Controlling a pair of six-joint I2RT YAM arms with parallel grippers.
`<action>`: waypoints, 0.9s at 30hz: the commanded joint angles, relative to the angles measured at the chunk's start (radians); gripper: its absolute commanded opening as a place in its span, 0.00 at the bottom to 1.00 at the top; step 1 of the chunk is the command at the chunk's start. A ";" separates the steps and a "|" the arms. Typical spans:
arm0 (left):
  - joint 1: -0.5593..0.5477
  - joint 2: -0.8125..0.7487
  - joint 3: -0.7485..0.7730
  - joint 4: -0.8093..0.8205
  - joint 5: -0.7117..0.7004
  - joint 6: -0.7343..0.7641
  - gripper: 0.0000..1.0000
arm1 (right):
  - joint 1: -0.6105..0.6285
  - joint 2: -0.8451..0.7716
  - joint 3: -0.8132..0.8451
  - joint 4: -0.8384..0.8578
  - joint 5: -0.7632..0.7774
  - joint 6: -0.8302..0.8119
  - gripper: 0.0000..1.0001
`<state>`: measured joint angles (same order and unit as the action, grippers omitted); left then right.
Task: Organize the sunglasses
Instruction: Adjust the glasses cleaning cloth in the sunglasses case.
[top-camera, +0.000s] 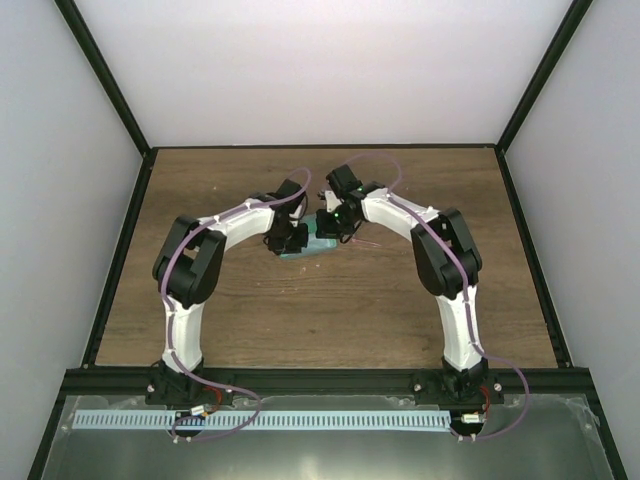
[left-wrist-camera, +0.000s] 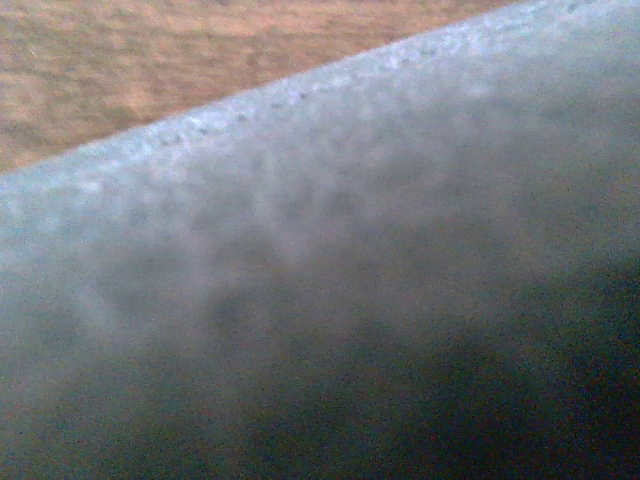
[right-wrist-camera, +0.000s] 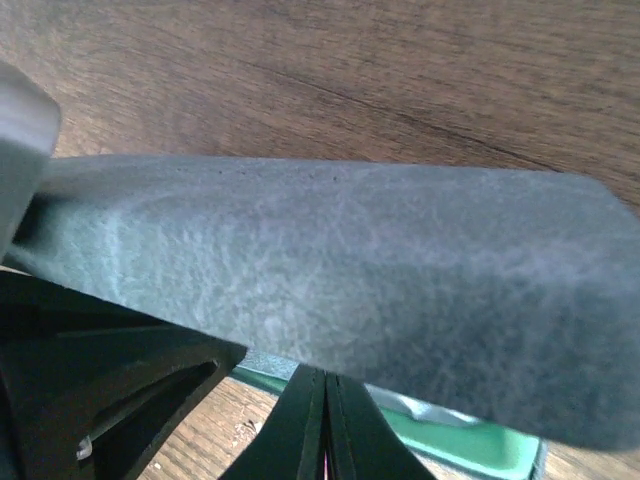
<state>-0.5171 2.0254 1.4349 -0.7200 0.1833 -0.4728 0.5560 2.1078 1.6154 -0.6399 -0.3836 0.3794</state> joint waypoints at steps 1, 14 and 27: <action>0.003 0.025 0.030 -0.001 -0.051 0.014 0.04 | 0.007 0.041 0.011 0.023 -0.047 0.014 0.01; 0.016 -0.023 -0.020 -0.018 -0.137 0.041 0.04 | -0.004 0.074 0.004 -0.019 0.121 0.017 0.01; 0.020 -0.067 -0.032 -0.005 -0.115 0.041 0.06 | -0.004 -0.004 -0.015 -0.003 0.110 0.018 0.01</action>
<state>-0.5034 2.0064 1.3968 -0.7200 0.0563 -0.4404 0.5522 2.1746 1.6119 -0.6422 -0.2764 0.3870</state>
